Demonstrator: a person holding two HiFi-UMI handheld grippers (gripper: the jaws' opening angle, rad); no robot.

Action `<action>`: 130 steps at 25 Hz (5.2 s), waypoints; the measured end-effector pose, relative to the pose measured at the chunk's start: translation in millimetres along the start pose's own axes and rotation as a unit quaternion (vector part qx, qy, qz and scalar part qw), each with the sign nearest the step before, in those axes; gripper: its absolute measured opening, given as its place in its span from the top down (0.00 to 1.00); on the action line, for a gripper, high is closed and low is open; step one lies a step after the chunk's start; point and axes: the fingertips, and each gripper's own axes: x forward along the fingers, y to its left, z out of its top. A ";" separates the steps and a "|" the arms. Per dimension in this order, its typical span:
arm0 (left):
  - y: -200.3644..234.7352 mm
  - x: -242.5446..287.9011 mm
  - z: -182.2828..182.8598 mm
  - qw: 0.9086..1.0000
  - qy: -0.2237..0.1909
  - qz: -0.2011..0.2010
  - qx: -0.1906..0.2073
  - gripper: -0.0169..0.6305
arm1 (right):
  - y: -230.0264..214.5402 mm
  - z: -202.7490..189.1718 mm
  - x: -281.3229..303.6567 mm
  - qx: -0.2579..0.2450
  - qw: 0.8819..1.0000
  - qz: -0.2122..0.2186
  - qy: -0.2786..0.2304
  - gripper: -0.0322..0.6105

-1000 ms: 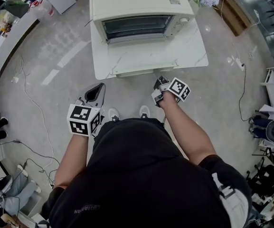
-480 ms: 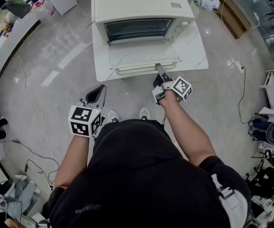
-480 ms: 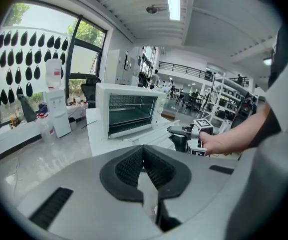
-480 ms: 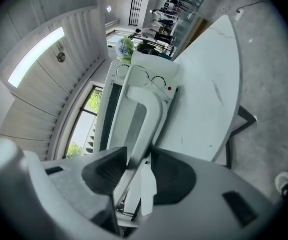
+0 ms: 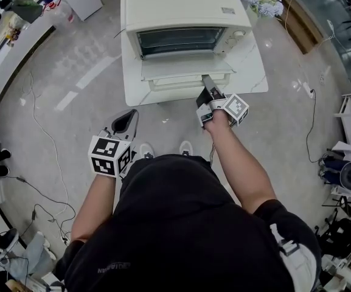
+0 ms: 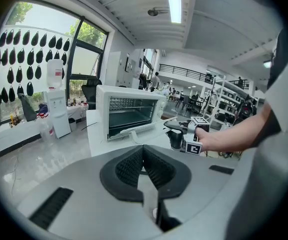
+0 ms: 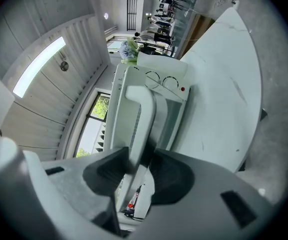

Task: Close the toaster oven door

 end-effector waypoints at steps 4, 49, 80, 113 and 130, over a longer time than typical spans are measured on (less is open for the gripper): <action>2.7 -0.7 0.2 1.000 0.000 0.003 0.000 0.97 | 8.4 6.0 6.7 0.001 1.000 0.009 -0.004 0.75; 20.2 -3.9 6.7 1.000 -0.005 0.024 -0.012 0.97 | 70.7 55.5 79.7 -0.021 0.998 0.062 -0.013 0.77; 26.7 -1.8 6.6 1.000 -0.006 0.027 -0.012 0.97 | 82.3 73.4 116.4 -0.021 0.998 0.065 -0.015 0.76; 14.6 1.3 20.8 1.000 -0.026 0.003 0.005 0.97 | 72.1 63.9 65.0 -0.048 0.997 0.058 -0.020 0.73; -0.4 15.5 45.3 0.998 -0.041 -0.024 0.031 0.97 | 123.6 -16.6 -9.5 -0.272 0.958 0.046 0.081 0.95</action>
